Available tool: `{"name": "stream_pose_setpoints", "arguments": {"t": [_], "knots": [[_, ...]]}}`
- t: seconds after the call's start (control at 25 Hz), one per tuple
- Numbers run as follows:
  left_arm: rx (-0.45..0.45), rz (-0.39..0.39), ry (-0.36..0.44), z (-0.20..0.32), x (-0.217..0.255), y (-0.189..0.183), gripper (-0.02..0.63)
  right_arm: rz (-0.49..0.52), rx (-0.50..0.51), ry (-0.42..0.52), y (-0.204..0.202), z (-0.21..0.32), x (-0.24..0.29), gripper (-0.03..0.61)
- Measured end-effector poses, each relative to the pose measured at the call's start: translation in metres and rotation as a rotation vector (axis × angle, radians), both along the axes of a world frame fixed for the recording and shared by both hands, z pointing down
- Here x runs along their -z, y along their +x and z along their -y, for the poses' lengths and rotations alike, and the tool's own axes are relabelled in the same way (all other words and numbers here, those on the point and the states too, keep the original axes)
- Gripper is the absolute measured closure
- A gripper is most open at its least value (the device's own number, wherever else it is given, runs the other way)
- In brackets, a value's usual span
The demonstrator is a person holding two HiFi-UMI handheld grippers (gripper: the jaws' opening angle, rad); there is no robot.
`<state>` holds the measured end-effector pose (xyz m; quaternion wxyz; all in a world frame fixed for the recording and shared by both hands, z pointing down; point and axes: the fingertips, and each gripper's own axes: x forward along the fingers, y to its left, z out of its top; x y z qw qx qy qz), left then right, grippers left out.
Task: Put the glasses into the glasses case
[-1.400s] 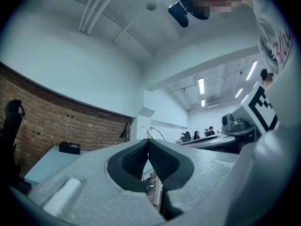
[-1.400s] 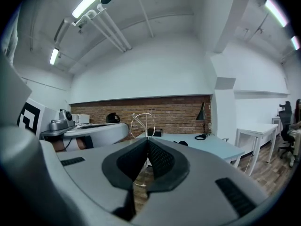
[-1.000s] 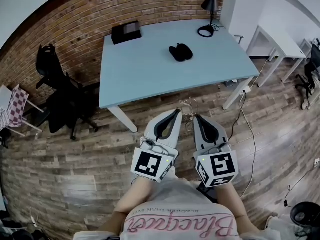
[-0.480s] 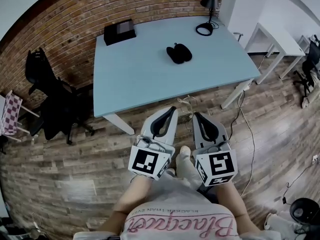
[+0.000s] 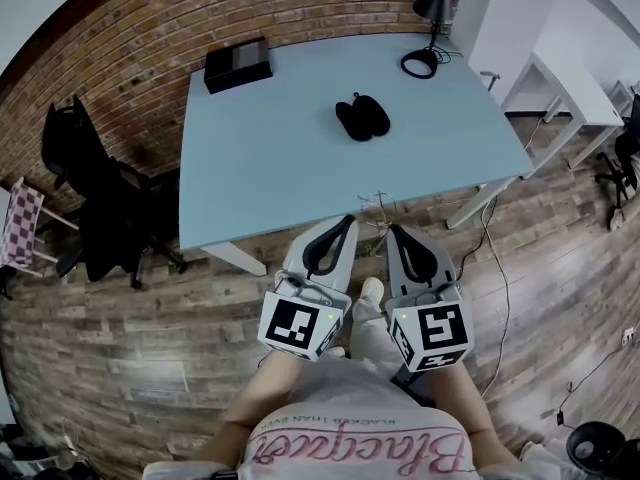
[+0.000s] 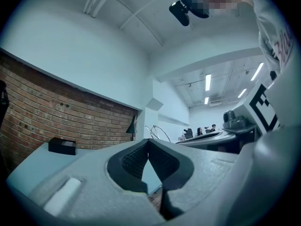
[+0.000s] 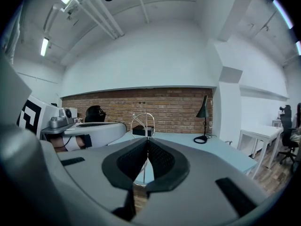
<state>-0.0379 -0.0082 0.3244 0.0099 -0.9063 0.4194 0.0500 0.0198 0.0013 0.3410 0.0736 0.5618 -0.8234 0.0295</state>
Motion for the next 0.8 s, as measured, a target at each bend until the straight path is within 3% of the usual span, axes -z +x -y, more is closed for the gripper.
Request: {"name": "stream_pose_setpoints", "arguments": {"t": [0.8], "knots": [[0.129, 0.023, 0.002, 0.181, 0.005, 0.077, 0.607, -0.005, 0.111, -0.005, 0.081, 0.192, 0.007, 0.566]]}}
